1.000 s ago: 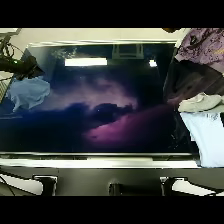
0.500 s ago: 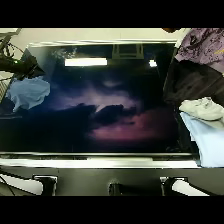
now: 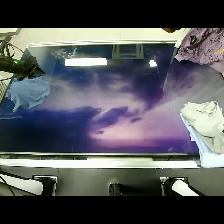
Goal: Fold the clothes and pants, and hang the long-sleeved shirts on hangers.
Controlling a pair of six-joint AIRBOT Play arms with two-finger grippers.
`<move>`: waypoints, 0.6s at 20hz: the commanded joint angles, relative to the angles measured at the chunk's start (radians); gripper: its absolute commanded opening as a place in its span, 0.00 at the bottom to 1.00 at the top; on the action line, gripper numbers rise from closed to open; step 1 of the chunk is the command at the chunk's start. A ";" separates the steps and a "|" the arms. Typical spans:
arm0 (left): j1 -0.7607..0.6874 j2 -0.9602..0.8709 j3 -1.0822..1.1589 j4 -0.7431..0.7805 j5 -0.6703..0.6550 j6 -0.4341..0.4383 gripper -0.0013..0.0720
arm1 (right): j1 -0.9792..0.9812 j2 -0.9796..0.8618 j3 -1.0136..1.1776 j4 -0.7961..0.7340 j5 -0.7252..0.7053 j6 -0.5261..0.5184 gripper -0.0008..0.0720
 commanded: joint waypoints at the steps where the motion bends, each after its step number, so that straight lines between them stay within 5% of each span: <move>1: -0.001 0.000 0.000 0.000 0.000 0.000 0.04 | 0.000 0.006 -0.079 -0.041 -0.018 0.039 0.05; 10: -0.001 0.000 0.000 0.000 0.000 0.000 0.04 | 0.000 0.006 -0.151 -0.120 -0.026 0.047 0.09; 12: -0.001 0.000 0.000 0.000 0.000 0.000 0.04 | 0.000 0.006 -0.149 -0.176 -0.036 0.038 0.56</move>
